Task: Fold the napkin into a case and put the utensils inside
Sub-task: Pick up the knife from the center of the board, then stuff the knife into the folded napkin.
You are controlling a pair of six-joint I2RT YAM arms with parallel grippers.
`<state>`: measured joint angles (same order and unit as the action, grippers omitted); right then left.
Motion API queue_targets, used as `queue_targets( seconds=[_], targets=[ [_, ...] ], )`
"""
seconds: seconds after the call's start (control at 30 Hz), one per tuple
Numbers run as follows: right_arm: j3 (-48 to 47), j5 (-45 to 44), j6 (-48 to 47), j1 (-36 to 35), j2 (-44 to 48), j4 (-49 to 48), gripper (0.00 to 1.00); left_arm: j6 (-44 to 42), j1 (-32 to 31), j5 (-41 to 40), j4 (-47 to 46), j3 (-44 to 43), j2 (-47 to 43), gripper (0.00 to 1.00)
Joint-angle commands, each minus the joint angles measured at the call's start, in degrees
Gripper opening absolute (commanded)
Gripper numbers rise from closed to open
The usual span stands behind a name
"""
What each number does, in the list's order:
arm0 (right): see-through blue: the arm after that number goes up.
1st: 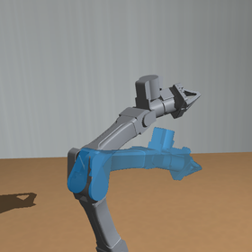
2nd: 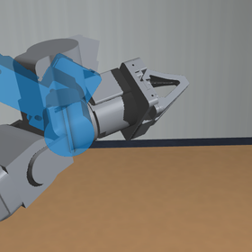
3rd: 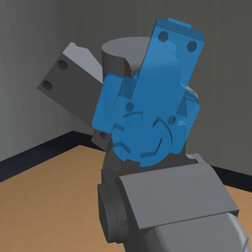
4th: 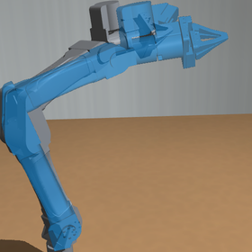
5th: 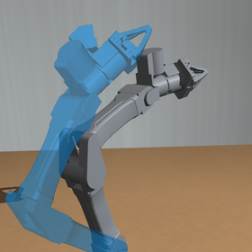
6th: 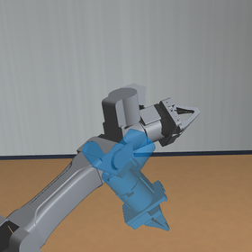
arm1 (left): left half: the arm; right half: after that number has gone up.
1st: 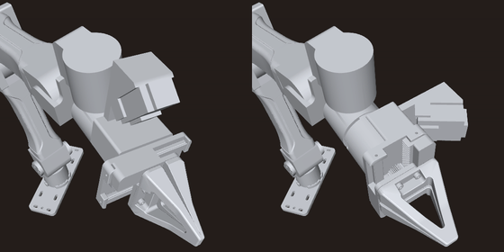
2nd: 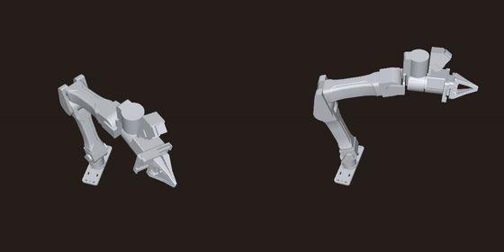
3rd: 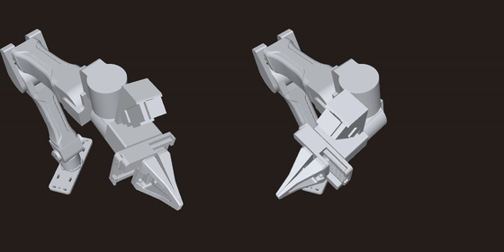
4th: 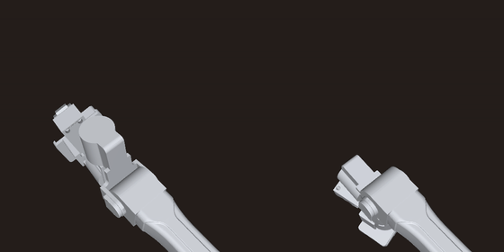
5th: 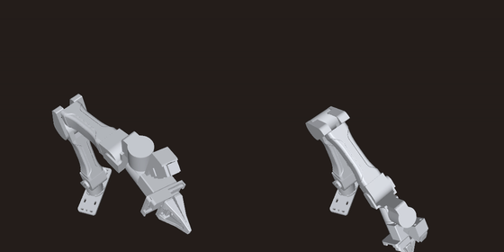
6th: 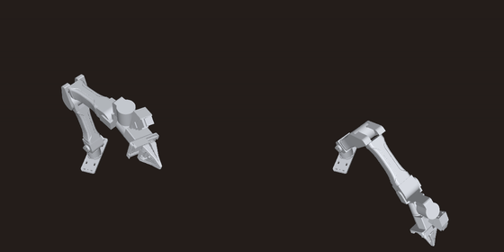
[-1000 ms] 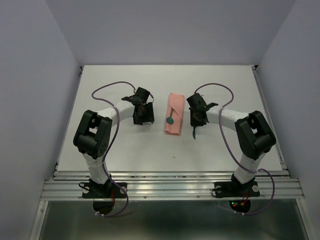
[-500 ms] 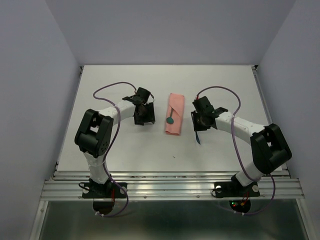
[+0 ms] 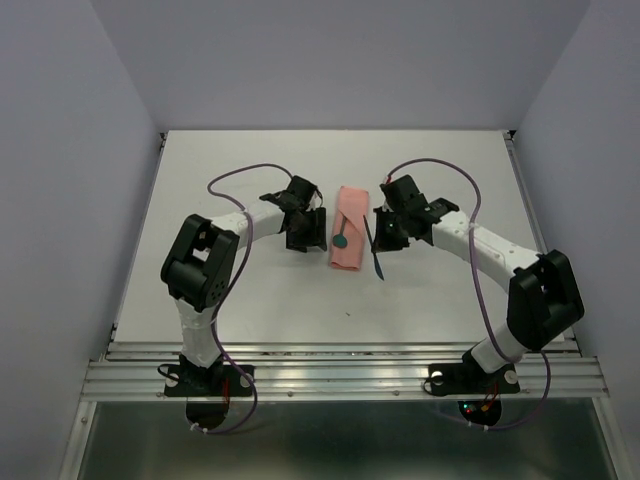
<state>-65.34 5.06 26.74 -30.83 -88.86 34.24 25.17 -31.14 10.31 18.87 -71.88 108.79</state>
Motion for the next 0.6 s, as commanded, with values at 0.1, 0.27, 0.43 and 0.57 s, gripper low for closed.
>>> queue_targets(
  seconds=[0.1,0.27,0.43,0.57],
  targets=[
    [-2.86,3.99,2.0,-1.51,-2.98,1.36,0.01,1.99,-0.86,3.84,-1.65,2.01,-0.16,0.68],
    [-4.09,3.56,2.79,-3.35,-6.23,1.97,0.01,2.08,-2.26,4.28,-1.74,0.95,0.72,0.68],
    [-4.53,1.54,5.16,-3.36,-7.91,1.8,0.01,2.52,-3.14,4.72,-2.61,1.65,0.54,0.68],
    [-6.46,1.18,6.13,-3.36,-10.45,2.41,0.01,2.43,-3.23,5.25,-2.88,2.09,0.54,0.68]
  ],
)
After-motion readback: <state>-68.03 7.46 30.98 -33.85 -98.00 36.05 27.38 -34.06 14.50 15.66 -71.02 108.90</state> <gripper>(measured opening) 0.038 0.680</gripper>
